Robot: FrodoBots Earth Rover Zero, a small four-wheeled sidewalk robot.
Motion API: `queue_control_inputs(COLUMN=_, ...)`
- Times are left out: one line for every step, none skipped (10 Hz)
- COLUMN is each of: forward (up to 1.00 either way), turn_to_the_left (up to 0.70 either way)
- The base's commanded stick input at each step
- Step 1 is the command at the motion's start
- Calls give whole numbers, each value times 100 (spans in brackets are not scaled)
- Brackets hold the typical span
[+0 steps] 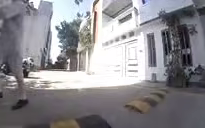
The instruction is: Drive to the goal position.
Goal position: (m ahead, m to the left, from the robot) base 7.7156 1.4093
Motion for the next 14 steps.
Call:
queue_control_inputs(forward=100, turn_to_the_left=0)
queue_control_inputs(forward=100, turn_to_the_left=0)
queue_control_inputs(forward=100, turn_to_the_left=0)
queue_control_inputs(forward=100, turn_to_the_left=0)
queue_control_inputs(forward=100, turn_to_the_left=0)
queue_control_inputs(forward=100, turn_to_the_left=10)
queue_control_inputs(forward=100, turn_to_the_left=27)
queue_control_inputs(forward=100, turn_to_the_left=27)
queue_control_inputs(forward=100, turn_to_the_left=27)
queue_control_inputs(forward=100, turn_to_the_left=20)
queue_control_inputs(forward=100, turn_to_the_left=0)
queue_control_inputs(forward=100, turn_to_the_left=0)
queue_control_inputs(forward=100, turn_to_the_left=0)
queue_control_inputs(forward=100, turn_to_the_left=0)
